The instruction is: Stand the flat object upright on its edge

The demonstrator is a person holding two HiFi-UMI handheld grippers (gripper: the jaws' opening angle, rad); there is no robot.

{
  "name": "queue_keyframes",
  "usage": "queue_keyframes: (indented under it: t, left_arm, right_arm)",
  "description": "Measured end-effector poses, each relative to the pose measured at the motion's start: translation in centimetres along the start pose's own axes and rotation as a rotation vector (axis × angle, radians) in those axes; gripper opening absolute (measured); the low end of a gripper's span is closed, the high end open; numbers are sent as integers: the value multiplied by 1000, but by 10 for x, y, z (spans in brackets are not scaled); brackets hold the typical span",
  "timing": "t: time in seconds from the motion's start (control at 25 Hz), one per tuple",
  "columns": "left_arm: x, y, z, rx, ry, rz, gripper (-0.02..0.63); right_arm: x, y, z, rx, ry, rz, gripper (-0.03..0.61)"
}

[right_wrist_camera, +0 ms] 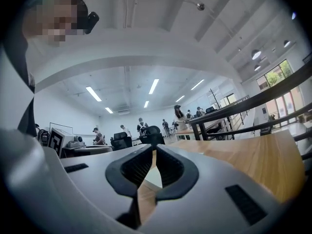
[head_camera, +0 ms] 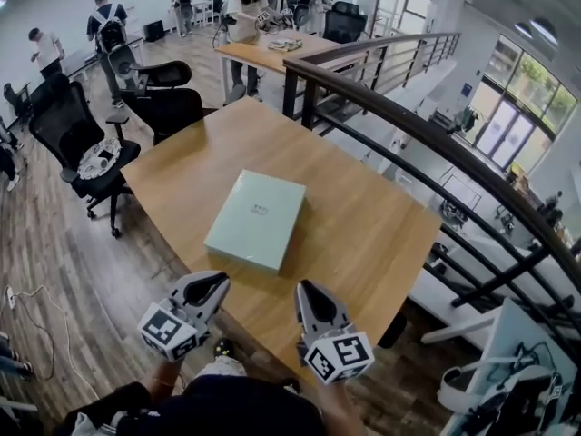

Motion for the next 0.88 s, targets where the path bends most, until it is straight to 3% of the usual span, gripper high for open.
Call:
queue_keyframes:
  t: [0.24, 0.52, 0.88]
  left_arm:
    - [8, 43, -15, -54, -5, -45, 37]
    - [5, 67, -21, -134, -25, -14, 37]
    - [-11, 125, -11, -167, -19, -32, 37]
  right_arm:
    - [-1, 2, -29, -73, 2, -7, 32]
    - [2, 7, -44, -141, -1, 0, 33]
    - [3, 30, -88, -187, -14, -12, 34]
Point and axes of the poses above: the fingertips, and each gripper's own axes: z backward along the fingers, y to its left, x out of its top, the point moved 4 cm from there along z, backward along the fingers, and after that the axes turned 13 degrees about y, right-handed, at the moved point
